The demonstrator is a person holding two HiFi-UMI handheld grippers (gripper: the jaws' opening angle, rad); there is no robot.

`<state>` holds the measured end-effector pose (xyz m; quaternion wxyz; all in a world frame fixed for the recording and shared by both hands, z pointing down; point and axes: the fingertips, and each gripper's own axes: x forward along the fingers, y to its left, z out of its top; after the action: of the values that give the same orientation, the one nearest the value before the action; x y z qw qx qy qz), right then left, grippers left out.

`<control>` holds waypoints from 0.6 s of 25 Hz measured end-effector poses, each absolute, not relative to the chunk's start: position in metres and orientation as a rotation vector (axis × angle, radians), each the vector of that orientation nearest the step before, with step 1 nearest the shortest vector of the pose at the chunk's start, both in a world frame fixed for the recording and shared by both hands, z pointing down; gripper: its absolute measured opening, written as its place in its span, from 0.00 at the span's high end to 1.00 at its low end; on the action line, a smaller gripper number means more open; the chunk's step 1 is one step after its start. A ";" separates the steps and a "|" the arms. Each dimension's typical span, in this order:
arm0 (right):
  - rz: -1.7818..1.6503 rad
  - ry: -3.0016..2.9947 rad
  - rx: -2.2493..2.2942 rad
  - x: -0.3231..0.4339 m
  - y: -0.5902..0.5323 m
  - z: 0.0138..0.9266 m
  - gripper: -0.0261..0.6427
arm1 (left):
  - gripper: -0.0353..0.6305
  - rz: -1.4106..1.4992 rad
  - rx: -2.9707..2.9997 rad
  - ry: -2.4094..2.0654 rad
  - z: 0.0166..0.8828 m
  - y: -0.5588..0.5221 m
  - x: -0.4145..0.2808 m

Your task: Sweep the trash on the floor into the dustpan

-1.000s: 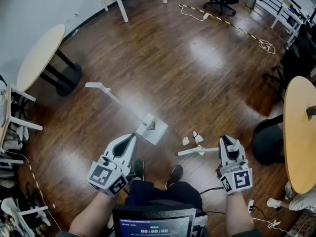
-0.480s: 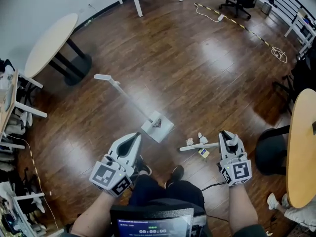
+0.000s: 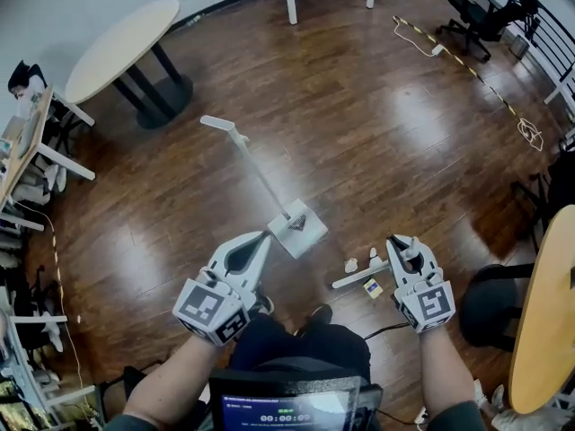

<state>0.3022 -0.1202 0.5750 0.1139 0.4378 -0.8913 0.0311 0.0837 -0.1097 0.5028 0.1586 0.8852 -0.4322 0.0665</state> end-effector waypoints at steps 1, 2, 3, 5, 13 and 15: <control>0.094 -2.624 1.251 0.293 -0.122 0.576 0.89 | 0.93 0.190 2.524 -1.239 0.506 -0.111 0.082; 0.096 -2.634 1.216 0.285 -0.123 0.578 0.89 | 0.93 0.193 2.514 -1.243 0.511 -0.112 0.080; 0.094 -2.646 1.178 0.277 -0.124 0.579 0.89 | 0.94 0.197 2.505 -1.248 0.516 -0.112 0.079; 0.074 -2.676 1.089 0.260 -0.129 0.584 0.89 | 0.94 0.197 2.491 -1.266 0.525 -0.110 0.075; 0.005 -2.799 0.668 0.170 -0.133 0.605 0.89 | 0.94 0.202 2.388 -1.336 0.566 -0.088 0.043; 0.002 -2.830 0.623 0.151 -0.136 0.604 0.90 | 0.93 0.205 2.370 -1.352 0.568 -0.087 0.033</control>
<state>0.1508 -0.1357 0.6038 0.1216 0.2134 -0.9694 0.0005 0.0327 -0.0874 0.5685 0.2012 0.8485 -0.4839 0.0735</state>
